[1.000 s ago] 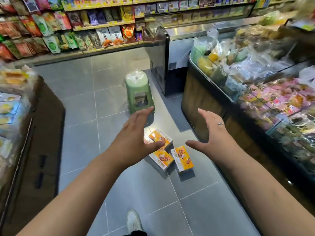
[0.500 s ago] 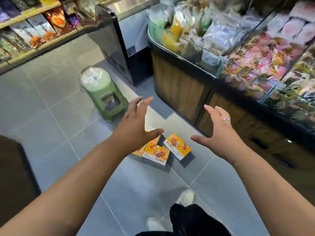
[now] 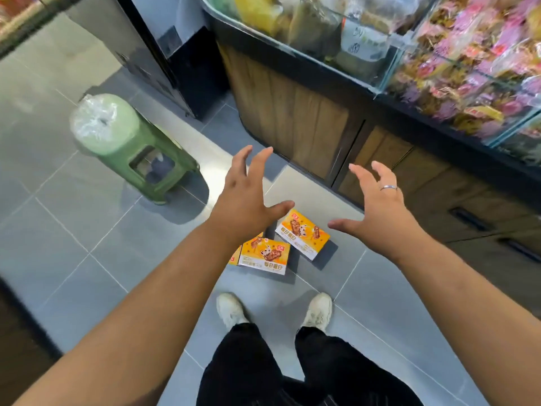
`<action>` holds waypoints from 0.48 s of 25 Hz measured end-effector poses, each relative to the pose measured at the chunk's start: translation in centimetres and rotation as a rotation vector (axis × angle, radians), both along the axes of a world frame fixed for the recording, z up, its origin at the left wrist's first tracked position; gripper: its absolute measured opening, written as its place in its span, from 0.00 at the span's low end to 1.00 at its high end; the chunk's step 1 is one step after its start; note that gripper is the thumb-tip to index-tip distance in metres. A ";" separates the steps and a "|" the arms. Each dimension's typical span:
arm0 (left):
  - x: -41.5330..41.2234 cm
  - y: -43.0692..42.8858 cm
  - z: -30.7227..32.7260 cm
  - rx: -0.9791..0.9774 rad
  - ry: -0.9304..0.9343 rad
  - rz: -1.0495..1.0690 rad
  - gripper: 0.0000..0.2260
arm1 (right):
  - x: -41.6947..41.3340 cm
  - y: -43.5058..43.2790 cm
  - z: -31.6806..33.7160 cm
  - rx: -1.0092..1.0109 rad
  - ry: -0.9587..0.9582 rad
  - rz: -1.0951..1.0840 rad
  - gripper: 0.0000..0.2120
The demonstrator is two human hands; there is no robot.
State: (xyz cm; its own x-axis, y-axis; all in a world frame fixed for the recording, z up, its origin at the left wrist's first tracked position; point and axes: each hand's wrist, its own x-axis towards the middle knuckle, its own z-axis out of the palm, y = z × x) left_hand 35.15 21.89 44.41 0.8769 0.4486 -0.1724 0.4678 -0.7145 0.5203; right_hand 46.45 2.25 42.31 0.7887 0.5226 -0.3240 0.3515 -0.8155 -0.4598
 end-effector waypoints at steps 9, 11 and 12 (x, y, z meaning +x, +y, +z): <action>6.6 5.6 -16.1 -0.022 0.058 -0.211 0.41 | 1.6 3.8 -16.5 0.060 0.003 -0.357 0.47; 7.4 6.6 -20.6 -0.022 0.052 -0.231 0.41 | 1.6 4.4 -21.4 0.060 -0.014 -0.405 0.47; 7.6 7.0 -22.8 -0.021 0.057 -0.239 0.41 | 1.6 4.7 -23.9 0.049 -0.019 -0.426 0.47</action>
